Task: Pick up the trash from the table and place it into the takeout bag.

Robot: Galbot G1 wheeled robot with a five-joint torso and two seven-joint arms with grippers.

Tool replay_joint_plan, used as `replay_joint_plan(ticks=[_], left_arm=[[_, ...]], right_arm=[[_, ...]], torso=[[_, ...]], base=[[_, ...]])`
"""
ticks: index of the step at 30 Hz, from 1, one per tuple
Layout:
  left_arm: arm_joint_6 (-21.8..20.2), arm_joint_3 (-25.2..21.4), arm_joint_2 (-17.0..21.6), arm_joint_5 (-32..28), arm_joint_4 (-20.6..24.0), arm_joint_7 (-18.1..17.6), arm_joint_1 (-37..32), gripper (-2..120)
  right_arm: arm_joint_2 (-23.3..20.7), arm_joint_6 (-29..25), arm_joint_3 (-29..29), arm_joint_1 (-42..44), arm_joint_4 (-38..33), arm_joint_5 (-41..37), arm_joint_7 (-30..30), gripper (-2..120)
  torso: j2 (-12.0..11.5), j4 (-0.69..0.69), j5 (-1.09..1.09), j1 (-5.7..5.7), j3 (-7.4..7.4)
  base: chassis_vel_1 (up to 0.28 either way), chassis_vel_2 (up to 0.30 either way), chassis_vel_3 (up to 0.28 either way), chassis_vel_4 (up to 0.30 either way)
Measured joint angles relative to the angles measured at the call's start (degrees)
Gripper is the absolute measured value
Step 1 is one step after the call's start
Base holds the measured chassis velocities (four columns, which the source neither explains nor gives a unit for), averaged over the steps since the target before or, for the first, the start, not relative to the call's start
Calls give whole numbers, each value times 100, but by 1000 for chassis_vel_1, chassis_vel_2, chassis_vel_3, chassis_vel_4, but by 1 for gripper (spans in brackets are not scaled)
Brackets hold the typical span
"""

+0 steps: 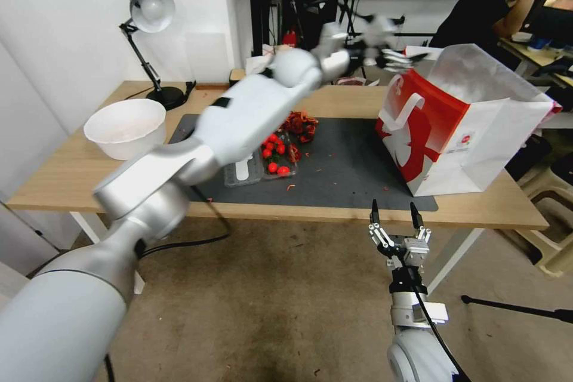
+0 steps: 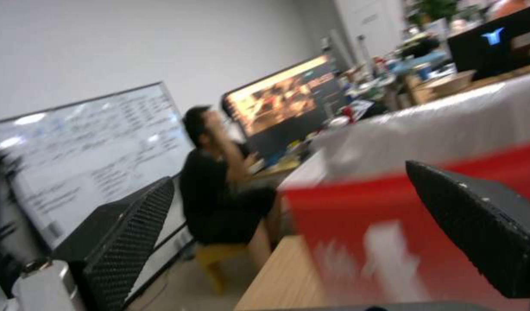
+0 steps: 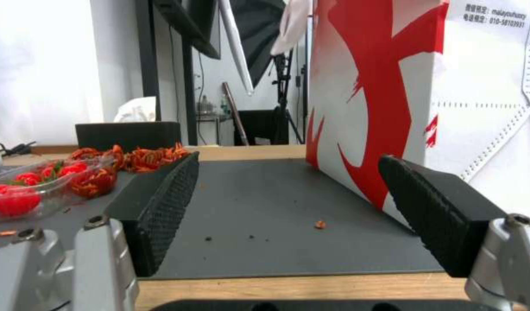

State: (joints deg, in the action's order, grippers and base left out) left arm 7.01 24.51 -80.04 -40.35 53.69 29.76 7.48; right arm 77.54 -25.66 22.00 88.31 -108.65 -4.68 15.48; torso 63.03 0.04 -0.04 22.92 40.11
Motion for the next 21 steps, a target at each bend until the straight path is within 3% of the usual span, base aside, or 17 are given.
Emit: replay_joint_plan(ticks=[4, 9, 16, 21], left_arm=[[-23, -268, 608, -27, 488, -133, -508, 100], [-62, -603, 1031, -39, 963, -267, -978, 100], [-116, -1497, 1958, -44, 2028, -697, -2172, 100], [-183, -1878, 2342, -40, 2582, -961, -2870, 100]], right_arm=[[-3, 19, -14, 3, -13, 23, 1, 81], [-3, 32, -43, -1, -24, 40, 0, 81], [-1, 50, -108, -30, -24, 78, -7, 81], [18, 66, -167, -45, -24, 108, -13, 81]], torso=[[0, -4, 0, -1, 0], [0, -3, 1, -1, 0], [0, -3, 2, -1, 0], [0, -3, 3, -1, -1]], base=[[0, 0, 0, 0], [0, 0, 0, 0], [0, 0, 0, 0], [0, 0, 0, 0]])
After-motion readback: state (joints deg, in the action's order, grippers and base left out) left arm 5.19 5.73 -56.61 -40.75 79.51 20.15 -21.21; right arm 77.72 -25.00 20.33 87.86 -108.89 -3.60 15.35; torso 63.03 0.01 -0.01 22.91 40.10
